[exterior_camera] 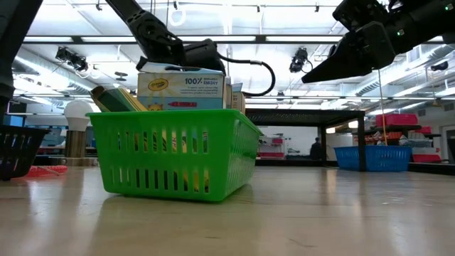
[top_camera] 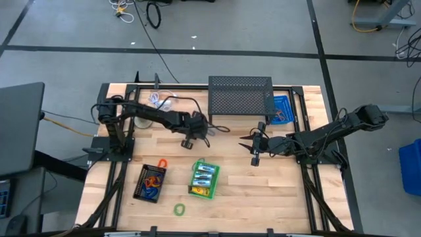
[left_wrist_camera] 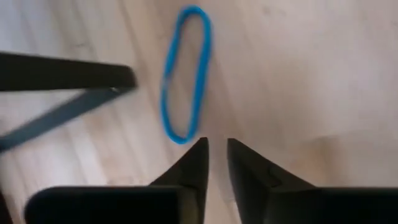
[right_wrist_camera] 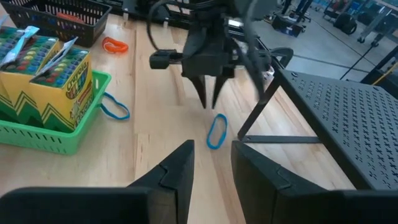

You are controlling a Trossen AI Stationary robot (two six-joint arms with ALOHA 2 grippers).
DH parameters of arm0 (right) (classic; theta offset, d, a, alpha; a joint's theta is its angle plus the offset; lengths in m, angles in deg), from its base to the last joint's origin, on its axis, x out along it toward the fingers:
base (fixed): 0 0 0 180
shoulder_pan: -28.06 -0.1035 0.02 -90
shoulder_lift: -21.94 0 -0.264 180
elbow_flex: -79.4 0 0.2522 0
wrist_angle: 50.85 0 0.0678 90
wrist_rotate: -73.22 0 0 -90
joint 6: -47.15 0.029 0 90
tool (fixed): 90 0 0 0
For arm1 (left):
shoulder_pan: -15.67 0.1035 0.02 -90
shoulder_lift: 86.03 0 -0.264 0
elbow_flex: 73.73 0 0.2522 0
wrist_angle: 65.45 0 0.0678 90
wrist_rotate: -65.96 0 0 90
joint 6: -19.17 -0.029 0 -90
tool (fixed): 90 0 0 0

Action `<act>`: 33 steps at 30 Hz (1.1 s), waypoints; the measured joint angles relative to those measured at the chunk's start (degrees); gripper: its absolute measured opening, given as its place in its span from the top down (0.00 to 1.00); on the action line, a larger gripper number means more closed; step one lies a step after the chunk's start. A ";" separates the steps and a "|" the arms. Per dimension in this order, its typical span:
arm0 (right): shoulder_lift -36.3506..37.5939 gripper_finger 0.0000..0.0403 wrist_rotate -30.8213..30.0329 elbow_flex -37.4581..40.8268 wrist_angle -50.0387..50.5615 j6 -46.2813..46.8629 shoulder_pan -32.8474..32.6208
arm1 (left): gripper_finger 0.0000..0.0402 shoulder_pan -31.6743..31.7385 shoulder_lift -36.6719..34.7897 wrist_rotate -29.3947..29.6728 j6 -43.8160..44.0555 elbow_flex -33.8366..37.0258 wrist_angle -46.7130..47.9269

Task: Pick & Place Office Desk Supplies
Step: Put the blue rubberband into the blue bin

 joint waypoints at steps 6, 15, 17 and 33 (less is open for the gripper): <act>0.00 0.71 0.00 0.00 0.02 -0.22 0.00 | 0.65 2.13 0.07 -2.37 -3.33 -0.09 -3.15; 0.00 0.71 0.00 0.00 0.07 -0.04 0.02 | 0.50 4.38 0.09 -7.11 -4.34 -0.13 -4.49; 0.00 0.71 0.00 0.00 0.09 -0.02 0.02 | 0.49 4.34 0.21 -8.78 -4.79 -0.14 -4.59; -0.02 0.71 0.00 0.00 -0.24 0.00 0.02 | 0.56 4.26 3.32 -6.69 -6.67 -0.52 -6.67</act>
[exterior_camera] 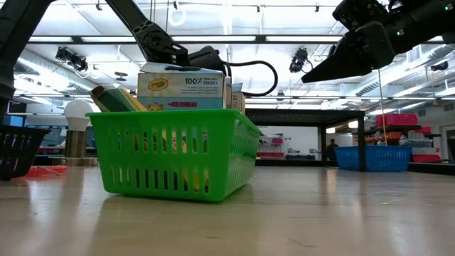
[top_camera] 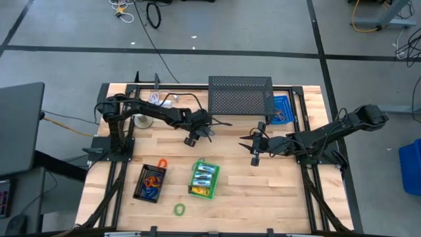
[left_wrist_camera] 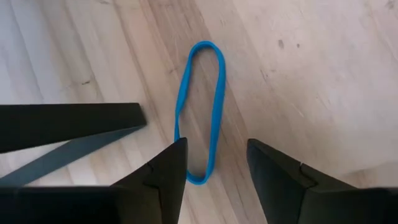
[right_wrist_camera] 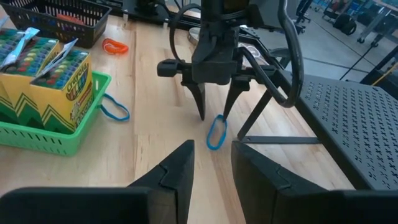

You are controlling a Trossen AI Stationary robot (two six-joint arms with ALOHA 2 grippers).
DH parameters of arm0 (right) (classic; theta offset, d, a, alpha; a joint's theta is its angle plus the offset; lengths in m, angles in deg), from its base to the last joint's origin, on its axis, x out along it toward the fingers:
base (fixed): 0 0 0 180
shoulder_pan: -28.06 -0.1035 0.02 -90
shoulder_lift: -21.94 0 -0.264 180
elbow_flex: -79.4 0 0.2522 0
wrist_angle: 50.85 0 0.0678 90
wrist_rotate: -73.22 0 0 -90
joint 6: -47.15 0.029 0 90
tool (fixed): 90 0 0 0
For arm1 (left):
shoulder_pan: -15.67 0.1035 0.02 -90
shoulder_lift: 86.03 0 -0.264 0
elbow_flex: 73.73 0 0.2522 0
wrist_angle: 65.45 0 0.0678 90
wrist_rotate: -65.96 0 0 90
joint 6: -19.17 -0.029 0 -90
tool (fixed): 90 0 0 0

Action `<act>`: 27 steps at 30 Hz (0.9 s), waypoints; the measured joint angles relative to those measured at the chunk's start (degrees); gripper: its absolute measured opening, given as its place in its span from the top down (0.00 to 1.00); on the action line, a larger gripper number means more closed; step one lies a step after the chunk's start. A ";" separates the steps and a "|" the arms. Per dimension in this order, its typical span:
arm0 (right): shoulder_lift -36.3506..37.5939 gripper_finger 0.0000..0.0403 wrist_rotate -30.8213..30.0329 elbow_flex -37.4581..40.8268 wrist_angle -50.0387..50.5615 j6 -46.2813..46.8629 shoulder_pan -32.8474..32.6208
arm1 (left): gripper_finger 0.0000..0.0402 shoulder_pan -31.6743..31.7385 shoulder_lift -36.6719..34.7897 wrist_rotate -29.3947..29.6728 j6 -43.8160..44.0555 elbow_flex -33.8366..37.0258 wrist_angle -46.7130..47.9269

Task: Pick & Place Office Desk Supplies
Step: Put the blue rubberband into the blue bin

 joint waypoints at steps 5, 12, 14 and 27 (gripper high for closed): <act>0.00 0.71 0.00 0.00 0.00 0.00 0.00 | 0.64 0.01 0.08 0.05 0.00 0.00 -0.11; 0.00 0.71 0.00 0.00 -0.04 0.00 0.00 | 0.84 -0.01 0.26 1.54 -0.18 0.02 -0.29; 0.00 0.71 0.00 0.00 -0.04 0.00 0.00 | 0.91 -0.01 0.31 2.52 -0.63 0.02 -0.33; 0.00 0.71 0.00 0.00 -0.07 0.00 0.00 | 0.99 -0.33 -0.60 10.45 3.76 0.13 -0.24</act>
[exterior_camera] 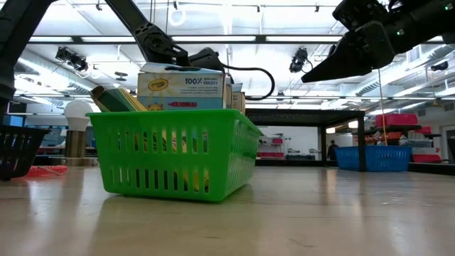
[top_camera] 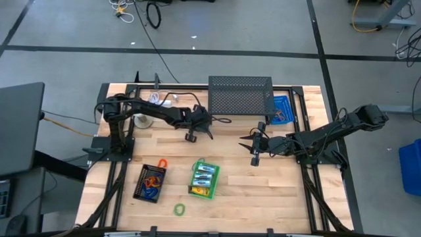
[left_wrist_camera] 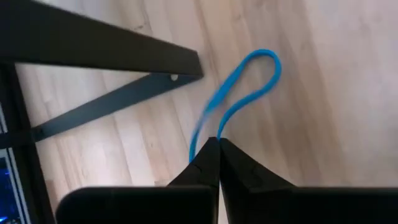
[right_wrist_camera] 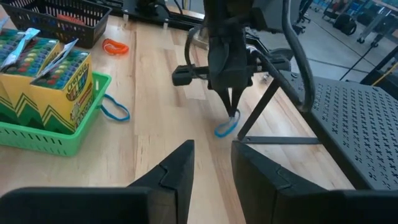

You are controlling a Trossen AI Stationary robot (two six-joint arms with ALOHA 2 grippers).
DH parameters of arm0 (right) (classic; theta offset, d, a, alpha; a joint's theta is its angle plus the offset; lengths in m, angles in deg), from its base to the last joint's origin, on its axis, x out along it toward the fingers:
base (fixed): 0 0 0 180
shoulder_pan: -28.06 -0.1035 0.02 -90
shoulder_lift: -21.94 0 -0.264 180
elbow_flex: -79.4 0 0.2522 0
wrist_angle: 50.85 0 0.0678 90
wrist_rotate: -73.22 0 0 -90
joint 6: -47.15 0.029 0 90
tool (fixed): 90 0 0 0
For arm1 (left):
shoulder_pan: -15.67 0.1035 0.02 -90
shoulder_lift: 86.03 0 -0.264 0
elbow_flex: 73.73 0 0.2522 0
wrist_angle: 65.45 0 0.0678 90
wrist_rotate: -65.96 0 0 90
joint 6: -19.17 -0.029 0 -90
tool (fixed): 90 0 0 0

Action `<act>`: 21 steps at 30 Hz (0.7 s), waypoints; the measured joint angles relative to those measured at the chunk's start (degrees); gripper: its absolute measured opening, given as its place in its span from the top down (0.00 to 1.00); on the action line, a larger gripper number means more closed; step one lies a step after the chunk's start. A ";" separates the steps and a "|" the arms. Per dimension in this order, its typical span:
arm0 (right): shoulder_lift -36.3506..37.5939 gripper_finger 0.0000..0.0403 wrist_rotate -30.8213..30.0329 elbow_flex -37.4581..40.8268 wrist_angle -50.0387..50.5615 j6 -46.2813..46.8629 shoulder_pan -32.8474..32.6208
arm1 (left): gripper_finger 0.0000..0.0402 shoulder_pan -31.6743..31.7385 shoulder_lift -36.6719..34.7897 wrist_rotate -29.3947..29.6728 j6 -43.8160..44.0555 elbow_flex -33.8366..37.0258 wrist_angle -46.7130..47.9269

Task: Pick & Place Office Desk Supplies
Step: Put the blue rubberband into the blue bin

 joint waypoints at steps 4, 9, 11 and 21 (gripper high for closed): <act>0.00 0.71 0.14 0.00 0.00 -0.21 0.00 | 0.99 -1.29 -1.38 0.66 0.77 0.00 0.77; 0.00 0.71 1.57 0.00 0.04 -0.09 -0.02 | 1.00 -3.32 -3.24 2.58 1.35 0.00 2.88; 0.00 0.71 1.87 0.00 0.13 -0.03 -0.01 | 1.00 -4.06 -4.26 3.75 2.19 0.00 3.94; 0.00 0.69 4.17 0.00 -0.12 0.40 0.00 | 1.00 -8.07 -10.98 6.08 5.63 -0.04 5.50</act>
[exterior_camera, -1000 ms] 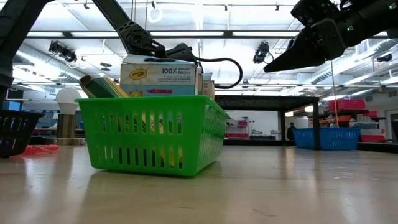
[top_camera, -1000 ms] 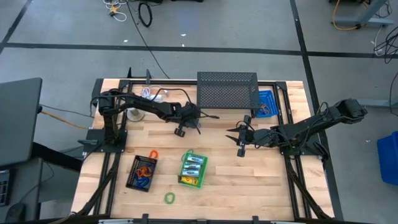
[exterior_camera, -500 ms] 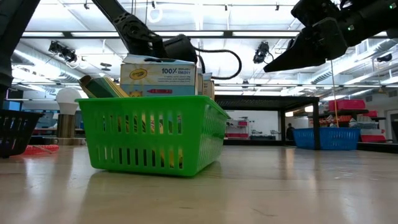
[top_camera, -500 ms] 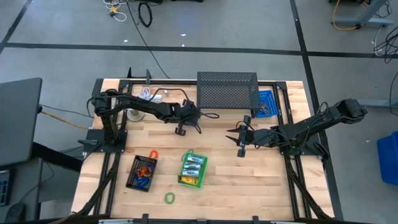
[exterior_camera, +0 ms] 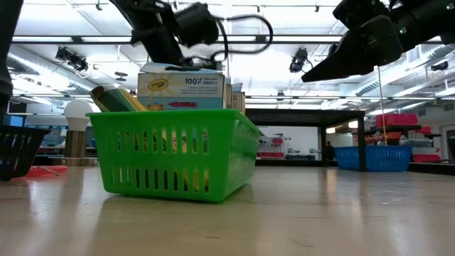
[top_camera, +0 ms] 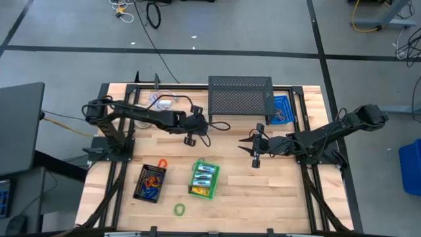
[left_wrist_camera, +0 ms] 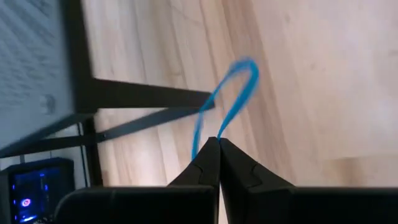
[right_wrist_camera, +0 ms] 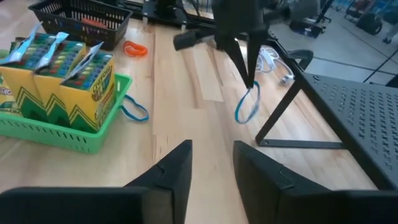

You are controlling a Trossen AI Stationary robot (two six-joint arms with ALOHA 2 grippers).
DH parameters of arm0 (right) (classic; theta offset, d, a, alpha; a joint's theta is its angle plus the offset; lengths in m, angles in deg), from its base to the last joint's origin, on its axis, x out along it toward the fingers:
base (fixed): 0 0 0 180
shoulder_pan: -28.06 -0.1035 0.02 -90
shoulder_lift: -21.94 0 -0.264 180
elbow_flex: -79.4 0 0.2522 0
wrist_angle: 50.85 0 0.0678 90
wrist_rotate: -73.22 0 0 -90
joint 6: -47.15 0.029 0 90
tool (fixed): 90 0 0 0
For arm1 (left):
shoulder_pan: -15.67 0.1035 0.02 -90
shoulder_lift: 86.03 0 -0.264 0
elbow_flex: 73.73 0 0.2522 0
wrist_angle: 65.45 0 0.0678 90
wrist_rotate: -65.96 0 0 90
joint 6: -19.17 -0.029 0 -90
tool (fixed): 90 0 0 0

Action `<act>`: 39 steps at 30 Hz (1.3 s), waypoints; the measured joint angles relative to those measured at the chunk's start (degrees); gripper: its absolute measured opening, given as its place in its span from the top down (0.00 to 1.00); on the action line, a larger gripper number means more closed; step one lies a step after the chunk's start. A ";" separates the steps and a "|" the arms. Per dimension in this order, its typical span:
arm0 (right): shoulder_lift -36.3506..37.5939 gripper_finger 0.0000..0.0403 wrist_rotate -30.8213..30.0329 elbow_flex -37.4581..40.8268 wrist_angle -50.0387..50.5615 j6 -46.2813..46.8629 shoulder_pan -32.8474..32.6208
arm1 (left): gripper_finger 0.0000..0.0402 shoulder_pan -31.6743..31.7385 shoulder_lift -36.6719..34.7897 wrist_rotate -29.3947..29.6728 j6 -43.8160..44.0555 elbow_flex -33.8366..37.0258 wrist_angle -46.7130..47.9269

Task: Pick & Place Office Desk Supplies
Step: Put the blue rubberband into the blue bin

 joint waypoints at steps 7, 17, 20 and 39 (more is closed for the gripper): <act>-0.01 0.52 -1.23 0.02 -2.32 -4.24 0.13 | 1.00 -3.06 -4.64 -0.15 1.90 0.00 -0.53; -1.82 0.48 -1.66 0.02 -10.25 -17.10 0.70 | 1.00 -4.39 -7.85 -8.82 3.95 -0.33 -8.84; -4.30 0.49 -3.04 0.03 -10.70 -18.40 1.79 | 1.00 -4.39 -7.83 -11.01 3.62 -1.17 -10.44; -10.12 0.49 -6.81 -4.46 -17.30 -25.31 2.58 | 1.00 -4.28 -7.74 -12.77 2.61 -3.08 -11.75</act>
